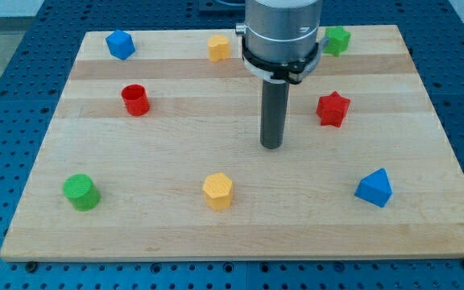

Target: Push the yellow hexagon close to the yellow heart

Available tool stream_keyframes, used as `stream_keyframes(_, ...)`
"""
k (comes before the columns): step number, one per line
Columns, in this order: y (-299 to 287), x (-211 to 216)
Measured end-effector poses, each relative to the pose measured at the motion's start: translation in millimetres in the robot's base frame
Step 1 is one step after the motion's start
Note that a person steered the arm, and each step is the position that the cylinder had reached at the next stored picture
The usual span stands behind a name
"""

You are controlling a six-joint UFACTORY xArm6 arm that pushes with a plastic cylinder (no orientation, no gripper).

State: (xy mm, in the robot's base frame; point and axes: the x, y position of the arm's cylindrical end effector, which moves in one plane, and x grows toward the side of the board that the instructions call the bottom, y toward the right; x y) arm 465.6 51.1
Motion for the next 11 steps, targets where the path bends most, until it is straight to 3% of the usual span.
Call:
stream_keyframes(1,17.5,46.2)
stream_keyframes(2,-9.2,119.2)
stream_keyframes(3,-86.9,122.3)
stream_keyframes(5,-87.3,-4.6)
stream_keyframes(8,-65.3,-129.6)
stream_keyframes(9,-27.5,-136.9)
stream_keyframes(10,-25.3,-147.9)
stream_keyframes(11,-39.2,-133.0)
